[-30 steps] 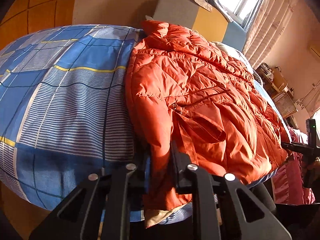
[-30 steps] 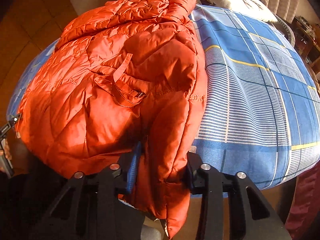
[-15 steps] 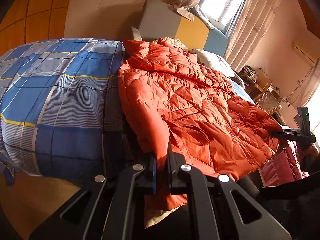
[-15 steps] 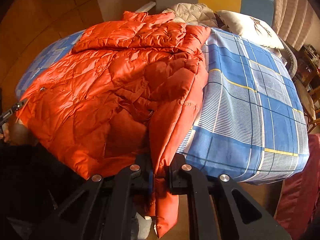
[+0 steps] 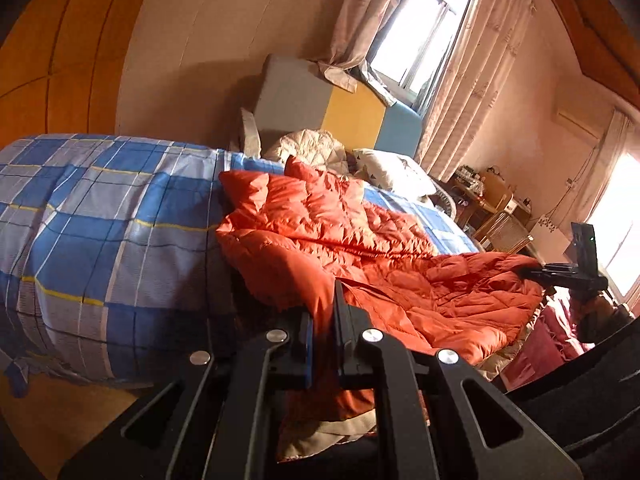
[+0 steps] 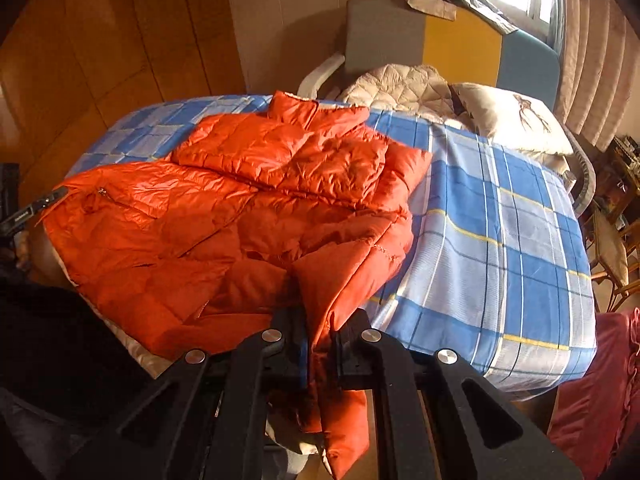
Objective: Fold large clothes
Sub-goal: 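Lift the hem with both grippers and fold it over toward the collar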
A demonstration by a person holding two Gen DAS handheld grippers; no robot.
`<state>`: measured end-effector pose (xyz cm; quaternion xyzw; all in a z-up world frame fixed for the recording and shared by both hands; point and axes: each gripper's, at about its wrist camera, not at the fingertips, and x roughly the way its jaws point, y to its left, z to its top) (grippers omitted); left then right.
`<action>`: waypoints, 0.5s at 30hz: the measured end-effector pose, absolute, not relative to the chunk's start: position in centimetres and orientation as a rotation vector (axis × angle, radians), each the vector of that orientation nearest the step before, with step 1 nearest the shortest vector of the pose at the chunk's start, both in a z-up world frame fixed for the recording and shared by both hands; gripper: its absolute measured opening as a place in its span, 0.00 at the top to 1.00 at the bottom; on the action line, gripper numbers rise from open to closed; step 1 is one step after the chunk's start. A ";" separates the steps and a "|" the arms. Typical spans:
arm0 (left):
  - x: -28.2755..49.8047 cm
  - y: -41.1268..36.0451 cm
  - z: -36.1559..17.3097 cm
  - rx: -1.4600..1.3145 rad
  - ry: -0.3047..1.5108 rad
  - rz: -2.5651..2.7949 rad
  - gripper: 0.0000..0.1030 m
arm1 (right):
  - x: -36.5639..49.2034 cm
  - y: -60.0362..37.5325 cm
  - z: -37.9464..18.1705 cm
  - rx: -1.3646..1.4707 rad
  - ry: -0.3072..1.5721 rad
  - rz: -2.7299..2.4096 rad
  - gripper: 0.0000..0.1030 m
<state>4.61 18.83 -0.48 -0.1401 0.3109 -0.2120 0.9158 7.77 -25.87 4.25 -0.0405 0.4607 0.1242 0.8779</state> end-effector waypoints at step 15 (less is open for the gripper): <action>18.7 17.3 4.5 -0.297 0.507 -0.486 0.93 | 21.5 -28.3 7.3 -0.008 0.803 0.195 0.92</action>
